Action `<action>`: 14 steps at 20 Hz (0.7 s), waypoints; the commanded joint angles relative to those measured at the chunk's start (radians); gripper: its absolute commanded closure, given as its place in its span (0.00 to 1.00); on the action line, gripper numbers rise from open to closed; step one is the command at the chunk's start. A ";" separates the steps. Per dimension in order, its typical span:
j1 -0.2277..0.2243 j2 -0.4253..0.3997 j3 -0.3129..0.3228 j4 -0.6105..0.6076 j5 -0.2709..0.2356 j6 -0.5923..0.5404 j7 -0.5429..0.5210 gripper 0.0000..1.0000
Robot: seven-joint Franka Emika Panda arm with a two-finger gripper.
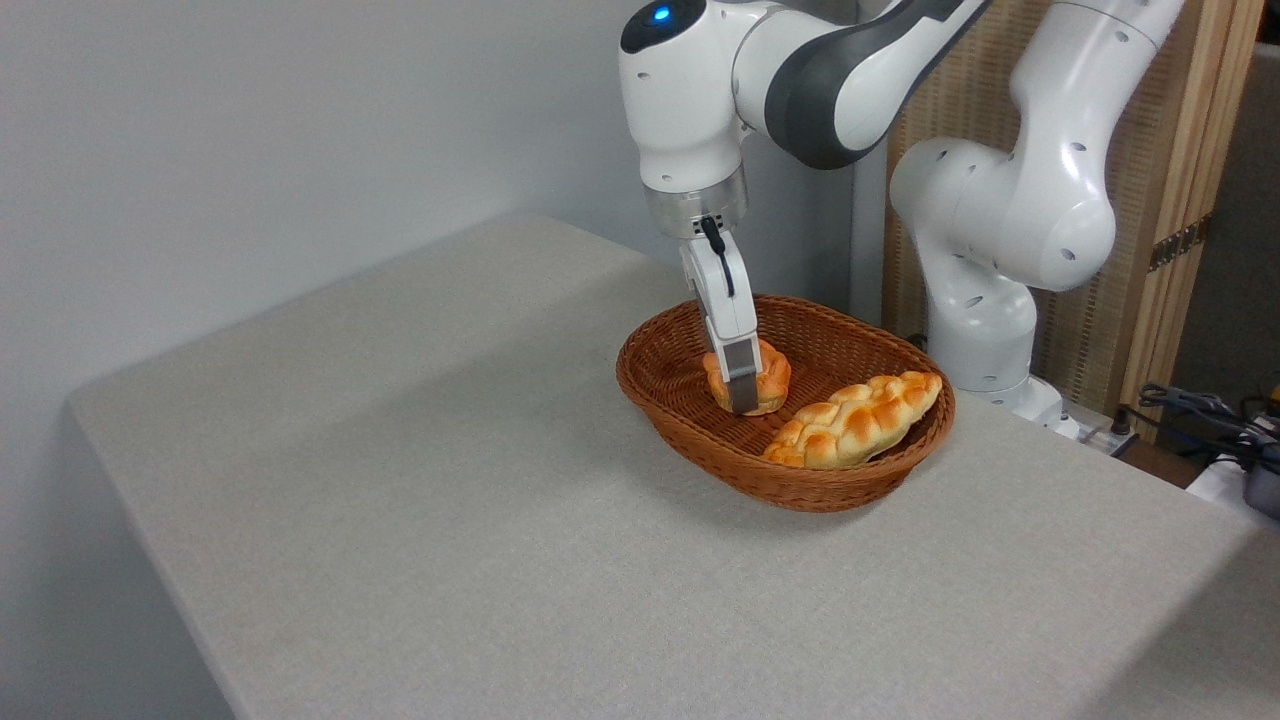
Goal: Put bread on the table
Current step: 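Close the gripper on the small round orange bun and lift it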
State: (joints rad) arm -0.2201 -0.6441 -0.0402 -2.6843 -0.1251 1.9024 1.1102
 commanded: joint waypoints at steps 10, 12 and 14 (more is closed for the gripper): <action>0.007 0.015 0.003 0.035 -0.015 -0.003 0.002 0.61; 0.021 0.018 0.003 0.107 -0.004 -0.031 -0.029 0.62; 0.022 0.065 0.014 0.212 -0.004 -0.048 -0.043 0.62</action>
State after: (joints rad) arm -0.2086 -0.6416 -0.0396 -2.6251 -0.1251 1.9003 1.0914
